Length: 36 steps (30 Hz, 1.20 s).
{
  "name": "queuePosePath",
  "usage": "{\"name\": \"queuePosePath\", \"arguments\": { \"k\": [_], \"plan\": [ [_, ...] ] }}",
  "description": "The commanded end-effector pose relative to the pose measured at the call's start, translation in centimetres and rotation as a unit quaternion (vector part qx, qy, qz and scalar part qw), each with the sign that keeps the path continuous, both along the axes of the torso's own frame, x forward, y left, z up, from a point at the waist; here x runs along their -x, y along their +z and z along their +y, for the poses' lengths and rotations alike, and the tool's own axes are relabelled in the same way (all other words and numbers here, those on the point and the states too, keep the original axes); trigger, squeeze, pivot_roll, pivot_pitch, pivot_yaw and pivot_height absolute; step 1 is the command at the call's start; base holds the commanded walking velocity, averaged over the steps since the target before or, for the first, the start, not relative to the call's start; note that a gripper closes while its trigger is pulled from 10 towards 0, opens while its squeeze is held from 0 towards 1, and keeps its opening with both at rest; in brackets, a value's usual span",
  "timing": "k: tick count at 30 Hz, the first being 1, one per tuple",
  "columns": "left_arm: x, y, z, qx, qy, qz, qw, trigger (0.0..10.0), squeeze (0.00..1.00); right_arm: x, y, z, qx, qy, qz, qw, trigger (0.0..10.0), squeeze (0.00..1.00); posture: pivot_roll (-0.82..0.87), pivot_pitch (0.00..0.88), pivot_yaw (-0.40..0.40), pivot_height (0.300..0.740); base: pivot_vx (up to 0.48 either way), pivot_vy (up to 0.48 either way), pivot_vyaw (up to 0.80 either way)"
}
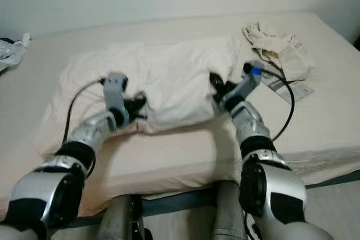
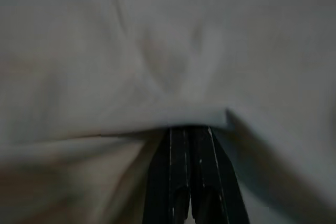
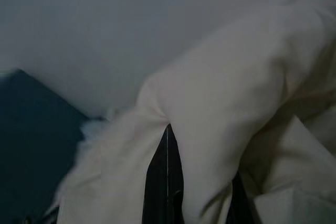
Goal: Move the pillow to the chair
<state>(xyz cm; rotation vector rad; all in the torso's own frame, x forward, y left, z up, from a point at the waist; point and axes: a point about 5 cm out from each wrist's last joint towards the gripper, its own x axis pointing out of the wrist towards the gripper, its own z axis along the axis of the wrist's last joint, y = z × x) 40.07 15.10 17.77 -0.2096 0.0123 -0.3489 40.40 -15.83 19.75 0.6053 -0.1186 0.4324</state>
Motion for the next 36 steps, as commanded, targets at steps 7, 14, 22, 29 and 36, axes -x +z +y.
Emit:
{"name": "queuePosePath", "arguments": {
  "k": [7,14,22,29,36],
  "plan": [
    [0.1,3.7,1.6,0.046,0.031,-0.107,0.993,10.0,0.0,0.2,1.7,1.2,0.009,0.038,-0.057,0.998,0.0,0.0,0.0,0.048,0.021,0.581,0.0,0.0,0.0],
    [1.2,3.5,2.4,0.082,0.09,-0.145,0.982,10.0,0.0,0.6,1.7,1.2,0.102,-0.025,-0.086,0.991,3.6,0.0,0.0,0.036,0.02,0.581,0.0,0.0,0.0],
    [3.5,1.8,0.8,0.061,0.095,-0.166,0.98,10.0,0.0,2.3,0.0,2.9,0.213,-0.065,-0.122,0.967,10.0,0.0,0.0,0.023,0.017,0.581,0.0,0.0,0.0],
    [5.0,-0.7,0.2,0.037,0.099,-0.133,0.985,10.0,0.0,3.7,-3.1,3.0,0.243,-0.088,-0.093,0.962,10.0,0.0,0.01,0.02,0.019,0.581,0.0,0.0,0.0],
    [5.7,-1.2,-0.6,0.026,0.097,-0.128,0.987,10.0,0.0,4.5,-3.2,2.8,0.237,-0.096,-0.101,0.962,10.0,0.0,0.0,0.024,0.025,0.59,0.0,0.0,0.0]
  ]
}}
